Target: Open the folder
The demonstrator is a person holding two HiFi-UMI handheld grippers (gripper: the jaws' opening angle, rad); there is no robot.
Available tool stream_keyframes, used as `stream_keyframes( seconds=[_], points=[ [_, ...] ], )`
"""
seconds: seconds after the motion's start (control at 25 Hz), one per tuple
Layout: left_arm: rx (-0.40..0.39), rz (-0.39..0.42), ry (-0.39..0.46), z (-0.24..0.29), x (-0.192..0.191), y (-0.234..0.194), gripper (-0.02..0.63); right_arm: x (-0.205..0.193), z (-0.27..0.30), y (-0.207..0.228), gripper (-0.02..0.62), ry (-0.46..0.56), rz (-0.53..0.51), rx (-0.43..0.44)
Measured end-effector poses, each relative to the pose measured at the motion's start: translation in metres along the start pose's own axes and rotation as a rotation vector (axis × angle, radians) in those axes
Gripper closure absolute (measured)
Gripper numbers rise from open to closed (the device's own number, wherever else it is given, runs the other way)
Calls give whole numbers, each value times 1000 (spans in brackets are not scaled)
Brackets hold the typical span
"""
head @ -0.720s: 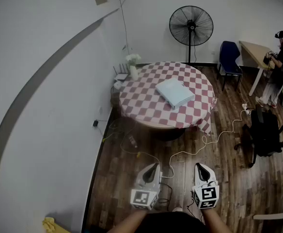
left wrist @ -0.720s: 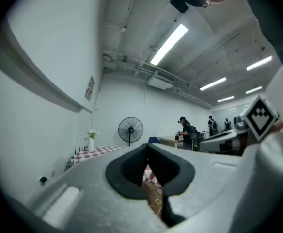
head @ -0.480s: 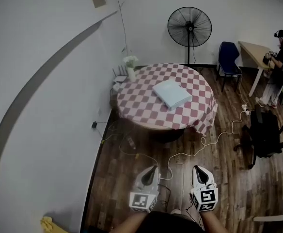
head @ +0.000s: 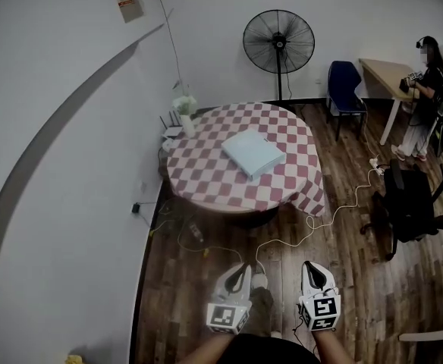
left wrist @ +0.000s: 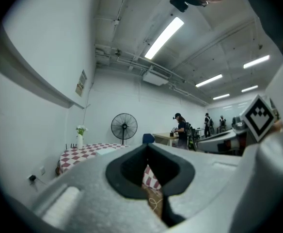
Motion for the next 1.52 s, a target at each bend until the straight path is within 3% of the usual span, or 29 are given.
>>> stream_keyframes(
  seconds=[0.28,0.6,0.96,1.16,1.52],
  points=[
    [-31,-32,-29,76,-21,-33,601,-1,66,43,594,-48,-3,-32],
    [-28,-51,-68,194,-39,-109,602,14,198,80,594,-113,-26,-8],
    [-53,-76,-53,311,-5,-198,601,64,336,110,594,-129,-37,15],
    [-77,-94,-26,352,3,-222,601,77,375,124,594,-121,-17,-16],
    [-103,-85,-67,395,-14,-240,601,75,414,147,594,-142,17,-34]
  ],
)
Point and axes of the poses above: the fingertips, and each gripper's own axes: z forward along the fingers, y to its right, x out of its top, the point moved 5 cm from there along -z, backward along the fingers, and after that the axes turned 2 degrees about -z, right-handed, at the moved point
